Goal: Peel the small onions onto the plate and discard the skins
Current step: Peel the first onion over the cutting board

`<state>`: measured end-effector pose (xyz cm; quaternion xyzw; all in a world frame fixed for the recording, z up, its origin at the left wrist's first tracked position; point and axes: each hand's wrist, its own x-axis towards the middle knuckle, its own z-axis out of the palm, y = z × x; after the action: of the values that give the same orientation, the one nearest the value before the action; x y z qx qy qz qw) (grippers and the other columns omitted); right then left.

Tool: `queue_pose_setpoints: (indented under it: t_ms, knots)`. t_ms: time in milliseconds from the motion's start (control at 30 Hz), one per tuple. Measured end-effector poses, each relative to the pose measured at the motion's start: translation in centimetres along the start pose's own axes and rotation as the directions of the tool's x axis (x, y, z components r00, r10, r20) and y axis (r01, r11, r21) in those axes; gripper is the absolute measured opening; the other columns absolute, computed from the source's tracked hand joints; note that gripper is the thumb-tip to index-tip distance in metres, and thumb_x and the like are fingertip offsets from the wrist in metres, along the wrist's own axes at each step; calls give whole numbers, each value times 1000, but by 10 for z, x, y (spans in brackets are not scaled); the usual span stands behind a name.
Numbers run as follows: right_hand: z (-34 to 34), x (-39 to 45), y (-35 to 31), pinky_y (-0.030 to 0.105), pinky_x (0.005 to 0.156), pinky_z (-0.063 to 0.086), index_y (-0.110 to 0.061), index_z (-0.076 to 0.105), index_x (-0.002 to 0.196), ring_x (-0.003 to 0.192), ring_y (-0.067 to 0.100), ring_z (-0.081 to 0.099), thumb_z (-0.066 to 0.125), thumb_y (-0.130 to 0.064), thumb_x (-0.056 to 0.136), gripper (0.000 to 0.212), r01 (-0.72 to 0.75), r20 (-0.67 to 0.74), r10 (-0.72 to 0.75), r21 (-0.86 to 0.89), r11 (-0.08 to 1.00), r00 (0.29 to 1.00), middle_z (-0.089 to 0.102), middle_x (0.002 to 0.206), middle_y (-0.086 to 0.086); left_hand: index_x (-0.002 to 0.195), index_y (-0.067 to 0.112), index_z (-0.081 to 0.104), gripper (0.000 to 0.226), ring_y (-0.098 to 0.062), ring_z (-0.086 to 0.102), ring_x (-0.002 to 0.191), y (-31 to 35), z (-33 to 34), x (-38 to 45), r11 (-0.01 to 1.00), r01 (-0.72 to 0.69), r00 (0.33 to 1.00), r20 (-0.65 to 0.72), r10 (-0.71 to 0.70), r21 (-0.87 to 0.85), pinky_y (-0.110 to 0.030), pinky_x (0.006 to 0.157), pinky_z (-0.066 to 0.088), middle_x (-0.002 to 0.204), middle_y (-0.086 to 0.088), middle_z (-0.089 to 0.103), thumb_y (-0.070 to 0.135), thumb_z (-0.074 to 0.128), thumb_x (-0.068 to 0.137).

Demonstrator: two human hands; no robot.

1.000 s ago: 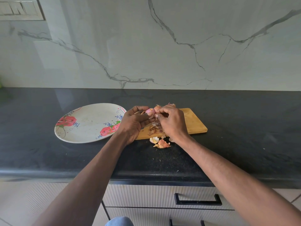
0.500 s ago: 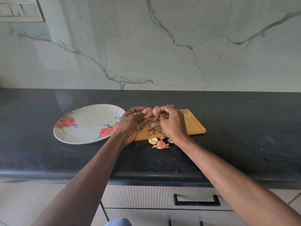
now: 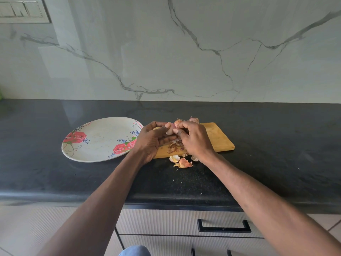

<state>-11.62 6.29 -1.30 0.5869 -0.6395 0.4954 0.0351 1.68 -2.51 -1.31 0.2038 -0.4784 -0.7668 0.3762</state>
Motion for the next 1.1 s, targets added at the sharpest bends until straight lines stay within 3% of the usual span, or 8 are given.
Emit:
queue_pose_setpoints:
  t_ms: [133, 333, 467, 600, 633, 733, 900, 1100]
  knots:
    - [-5, 3, -5, 35, 95, 45, -1, 75, 90, 86, 8, 56, 65, -14, 96, 17, -104, 89, 97, 76, 992, 991, 72, 92, 9, 102, -2, 60, 16, -32, 74, 89, 0, -2, 1, 1000, 6, 1000, -2, -6, 0, -38, 78, 63, 100, -23, 72, 7, 66, 91]
    - [-3, 3, -9, 45, 94, 49, -2, 69, 79, 106, 18, 58, 63, -13, 97, 22, -265, 87, 252, 208, 942, 964, 68, 93, -2, 106, -2, 60, 18, -31, 74, 82, 1, 0, 0, 999, 13, 1000, 1, -13, 33, -35, 71, 64, 98, -24, 71, 9, 65, 93]
    - [-3, 2, -6, 54, 83, 52, -8, 64, 70, 88, 23, 62, 65, -22, 94, 28, -263, 37, 261, 234, 936, 965, 64, 73, -20, 109, -2, 57, 17, -29, 75, 77, 1, 1, 0, 999, 7, 1000, -26, -5, 43, -33, 66, 63, 92, -23, 72, 11, 60, 98]
    - [-3, 3, -1, 38, 69, 57, -6, 65, 83, 79, 15, 63, 66, -12, 93, 12, -219, -27, 226, 160, 963, 974, 64, 80, -4, 106, 0, 55, 13, -29, 74, 77, 2, 1, 1, 999, 16, 998, -57, -14, 29, -34, 69, 63, 88, -23, 73, 11, 56, 100]
    - [-3, 2, -1, 33, 71, 57, -9, 66, 91, 84, 14, 63, 67, -7, 91, 2, -176, -18, 179, 111, 978, 984, 64, 87, -6, 106, -1, 55, 13, -29, 74, 76, 2, 1, 1, 999, 17, 998, -55, -15, 32, -33, 67, 63, 88, -23, 73, 11, 56, 101]
    - [2, 0, 2, 38, 82, 55, -9, 72, 109, 92, 19, 63, 76, -12, 87, 22, -50, -2, 50, -2, 999, 999, 67, 99, -1, 107, -3, 56, 16, -28, 72, 70, 2, 1, 0, 999, 12, 999, -46, -10, 42, -31, 62, 62, 84, -22, 72, 11, 56, 101]
    - [6, -2, 1, 52, 99, 45, -8, 77, 94, 97, 27, 62, 78, -18, 85, 14, -10, -53, 9, -26, 1000, 999, 74, 94, 4, 96, 0, 58, 19, -24, 71, 66, 1, 2, -1, 996, -12, 1000, -14, 13, 91, -29, 59, 60, 80, -19, 71, 17, 65, 94]
    - [6, -3, 1, 53, 93, 52, -3, 73, 84, 96, 29, 63, 72, -9, 89, 8, -62, -44, 63, 26, 998, 997, 73, 87, 7, 98, 0, 57, 31, -25, 71, 69, 0, 2, -3, 994, -34, 999, 17, 33, 100, -28, 58, 59, 84, -21, 70, 23, 71, 84]
